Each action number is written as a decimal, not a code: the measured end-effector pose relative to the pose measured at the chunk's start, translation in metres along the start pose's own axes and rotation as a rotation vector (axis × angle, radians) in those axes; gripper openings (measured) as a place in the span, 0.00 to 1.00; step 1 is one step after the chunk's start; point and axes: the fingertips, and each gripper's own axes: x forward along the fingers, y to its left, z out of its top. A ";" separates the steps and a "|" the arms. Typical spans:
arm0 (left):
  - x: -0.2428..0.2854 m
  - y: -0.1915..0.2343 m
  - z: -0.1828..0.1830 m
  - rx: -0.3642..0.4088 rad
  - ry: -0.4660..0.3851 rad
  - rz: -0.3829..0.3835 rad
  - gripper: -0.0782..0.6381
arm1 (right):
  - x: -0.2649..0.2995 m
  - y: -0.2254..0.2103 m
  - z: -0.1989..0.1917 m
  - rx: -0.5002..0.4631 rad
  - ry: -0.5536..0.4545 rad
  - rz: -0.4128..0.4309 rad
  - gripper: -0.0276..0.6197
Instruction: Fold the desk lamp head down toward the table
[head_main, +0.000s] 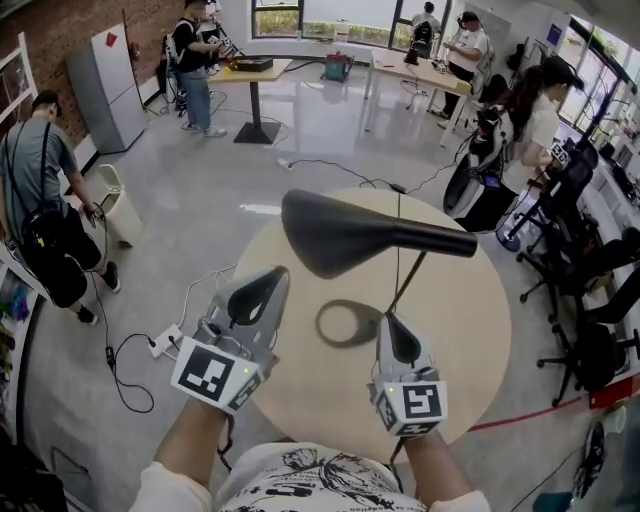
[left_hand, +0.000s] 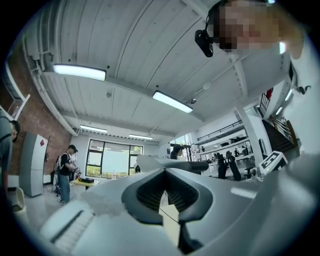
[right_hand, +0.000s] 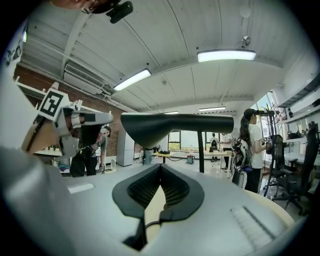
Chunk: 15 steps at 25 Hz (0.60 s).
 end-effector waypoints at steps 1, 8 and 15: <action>0.004 0.008 0.011 0.015 -0.022 -0.006 0.12 | 0.004 0.002 0.001 -0.001 -0.002 -0.003 0.06; 0.035 0.042 0.053 0.004 -0.093 -0.030 0.12 | 0.023 0.010 -0.005 -0.002 0.021 -0.032 0.06; 0.053 0.049 0.043 -0.031 -0.036 -0.041 0.12 | 0.038 0.011 -0.007 -0.002 0.034 -0.032 0.06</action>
